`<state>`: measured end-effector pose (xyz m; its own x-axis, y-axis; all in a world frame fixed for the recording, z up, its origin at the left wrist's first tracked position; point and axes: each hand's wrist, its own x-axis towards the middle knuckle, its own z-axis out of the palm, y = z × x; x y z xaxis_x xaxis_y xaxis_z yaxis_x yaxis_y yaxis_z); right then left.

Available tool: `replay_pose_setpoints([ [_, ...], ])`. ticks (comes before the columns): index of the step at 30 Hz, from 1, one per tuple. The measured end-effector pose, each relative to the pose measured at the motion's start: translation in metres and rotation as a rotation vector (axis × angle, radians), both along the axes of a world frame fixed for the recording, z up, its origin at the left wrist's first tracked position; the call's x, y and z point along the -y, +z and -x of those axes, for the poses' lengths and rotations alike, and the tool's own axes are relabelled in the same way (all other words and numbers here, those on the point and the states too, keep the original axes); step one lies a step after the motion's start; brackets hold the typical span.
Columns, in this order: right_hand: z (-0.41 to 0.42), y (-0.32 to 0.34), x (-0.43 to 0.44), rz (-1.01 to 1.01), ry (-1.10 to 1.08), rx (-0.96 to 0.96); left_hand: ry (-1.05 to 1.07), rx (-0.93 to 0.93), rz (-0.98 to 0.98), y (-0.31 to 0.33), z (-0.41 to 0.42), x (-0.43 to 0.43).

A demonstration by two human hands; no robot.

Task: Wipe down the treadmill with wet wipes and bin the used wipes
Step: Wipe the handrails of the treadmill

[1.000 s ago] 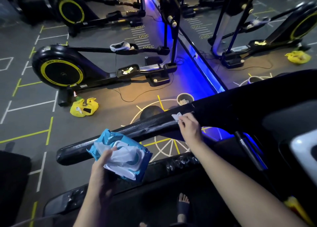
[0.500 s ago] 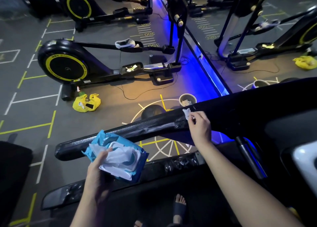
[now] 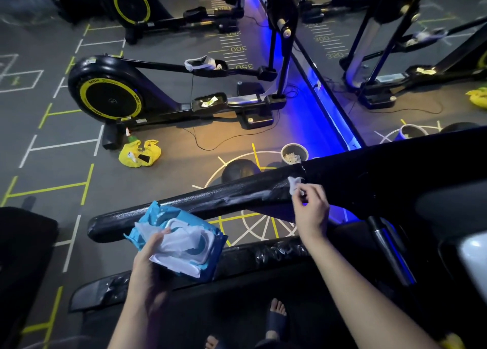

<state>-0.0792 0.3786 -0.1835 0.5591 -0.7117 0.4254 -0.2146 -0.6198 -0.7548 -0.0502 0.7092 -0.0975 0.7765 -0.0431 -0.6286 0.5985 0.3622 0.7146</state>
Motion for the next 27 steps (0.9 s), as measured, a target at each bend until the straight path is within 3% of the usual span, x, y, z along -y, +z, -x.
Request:
replay_pose_setpoints([
  [3, -0.009, -0.004, 0.003, 0.032, 0.016, -0.085, 0.039, -0.02, 0.027, -0.012, -0.001, -0.004],
  [6, -0.015, -0.014, -0.023, 0.093, 0.203, -0.156, 0.063, -0.037, 0.054, -0.016, -0.001, -0.005],
  [12, -0.015, -0.027, -0.062, 0.022, 0.417, -0.252, 0.029, 0.046, 0.082, 0.009, 0.009, 0.019],
  [20, -0.021, -0.005, -0.024, 0.005, 0.096, -0.041, 0.039, -0.006, 0.144, 0.004, 0.007, 0.012],
  [27, -0.033, -0.032, -0.071, 0.108, 0.429, -0.265, 0.064, -0.02, 0.134, 0.005, 0.012, 0.013],
])
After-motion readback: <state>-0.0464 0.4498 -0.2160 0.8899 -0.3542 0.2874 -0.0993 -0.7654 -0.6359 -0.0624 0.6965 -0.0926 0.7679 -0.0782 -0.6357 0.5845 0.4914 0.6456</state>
